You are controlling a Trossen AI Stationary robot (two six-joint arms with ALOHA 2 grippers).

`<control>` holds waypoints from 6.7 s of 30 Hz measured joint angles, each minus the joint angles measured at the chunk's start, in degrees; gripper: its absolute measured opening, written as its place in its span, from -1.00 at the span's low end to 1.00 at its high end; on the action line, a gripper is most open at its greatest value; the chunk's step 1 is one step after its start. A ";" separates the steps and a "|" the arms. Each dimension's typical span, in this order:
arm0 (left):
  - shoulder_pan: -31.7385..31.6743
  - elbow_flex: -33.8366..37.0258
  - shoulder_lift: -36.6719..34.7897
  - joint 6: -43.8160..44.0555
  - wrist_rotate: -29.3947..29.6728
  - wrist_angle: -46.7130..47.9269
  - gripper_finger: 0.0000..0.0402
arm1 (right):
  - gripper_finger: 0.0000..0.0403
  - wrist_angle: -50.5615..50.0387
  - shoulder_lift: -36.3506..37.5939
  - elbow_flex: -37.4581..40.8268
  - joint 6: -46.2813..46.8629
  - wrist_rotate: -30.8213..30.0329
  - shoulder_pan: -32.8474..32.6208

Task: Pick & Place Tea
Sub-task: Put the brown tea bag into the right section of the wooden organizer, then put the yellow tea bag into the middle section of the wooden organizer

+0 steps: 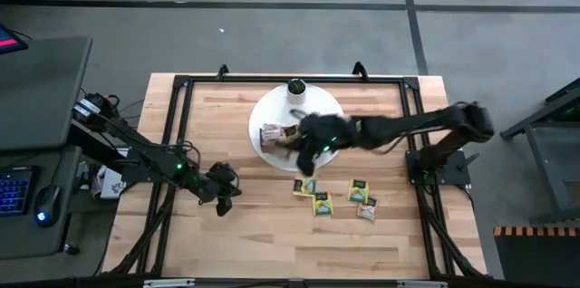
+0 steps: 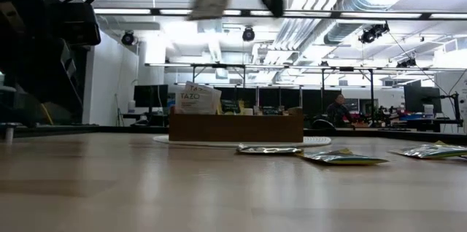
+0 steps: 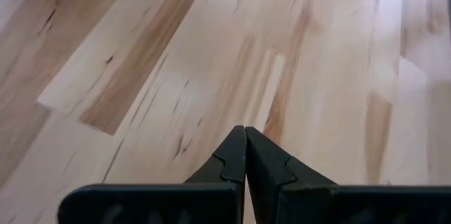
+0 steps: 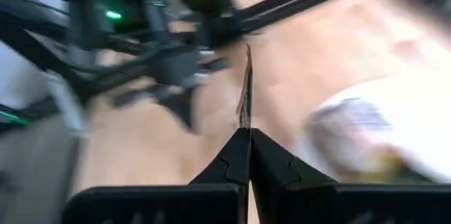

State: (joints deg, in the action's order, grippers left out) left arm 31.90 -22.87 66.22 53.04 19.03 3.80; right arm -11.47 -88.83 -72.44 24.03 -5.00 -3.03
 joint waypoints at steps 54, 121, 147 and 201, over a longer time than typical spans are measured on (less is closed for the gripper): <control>-0.02 -0.07 0.00 5.95 10.09 -3.83 -1.00 | -1.00 -0.04 11.95 24.72 -32.23 15.95 22.92; -0.02 -0.07 0.04 7.29 10.27 -3.61 -1.00 | -0.22 -0.36 2.64 22.67 -28.06 12.89 25.81; -0.07 -0.11 20.84 -7.55 16.59 -40.67 -1.00 | -1.00 2.37 3.42 22.58 -3.11 1.45 -2.64; -18.01 -22.58 40.74 14.78 -5.49 -30.12 -0.83 | -1.00 12.62 -15.11 22.64 11.65 2.56 -10.64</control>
State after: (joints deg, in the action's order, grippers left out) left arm 13.89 -45.45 106.96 67.82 13.53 -26.33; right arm 1.15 -103.94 -49.80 35.68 -2.44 -13.67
